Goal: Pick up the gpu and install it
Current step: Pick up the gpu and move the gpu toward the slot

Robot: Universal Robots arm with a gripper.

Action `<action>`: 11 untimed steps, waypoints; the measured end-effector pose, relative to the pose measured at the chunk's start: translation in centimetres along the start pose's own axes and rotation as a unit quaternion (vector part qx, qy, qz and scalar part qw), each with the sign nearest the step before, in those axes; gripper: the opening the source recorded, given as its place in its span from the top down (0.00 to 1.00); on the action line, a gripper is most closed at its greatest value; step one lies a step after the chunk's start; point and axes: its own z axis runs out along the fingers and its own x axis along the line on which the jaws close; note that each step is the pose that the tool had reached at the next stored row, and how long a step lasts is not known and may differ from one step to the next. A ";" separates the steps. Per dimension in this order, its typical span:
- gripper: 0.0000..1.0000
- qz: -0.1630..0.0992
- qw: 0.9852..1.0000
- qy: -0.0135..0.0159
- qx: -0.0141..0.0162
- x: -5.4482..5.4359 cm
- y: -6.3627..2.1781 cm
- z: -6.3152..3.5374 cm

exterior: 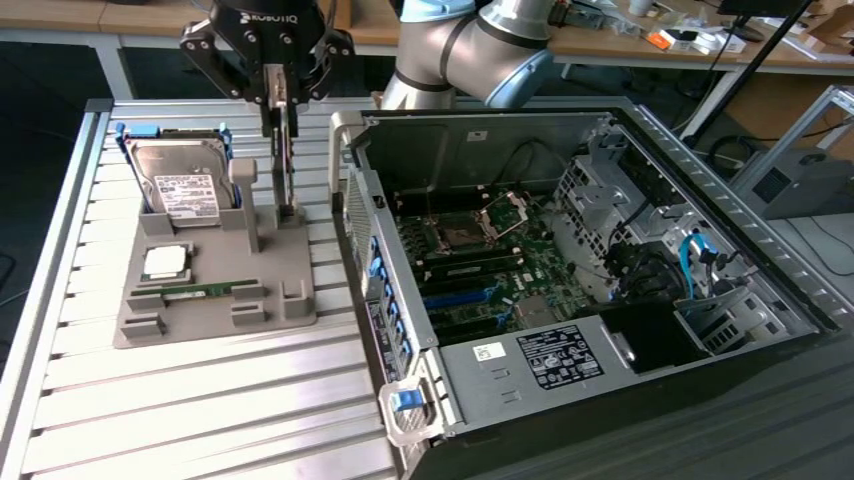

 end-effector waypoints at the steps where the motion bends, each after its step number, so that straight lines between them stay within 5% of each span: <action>1: 0.73 0.000 1.000 0.000 0.000 0.0 0.00 -0.05; 11: 0.73 0.000 1.000 0.000 0.000 0.0 0.02 -0.57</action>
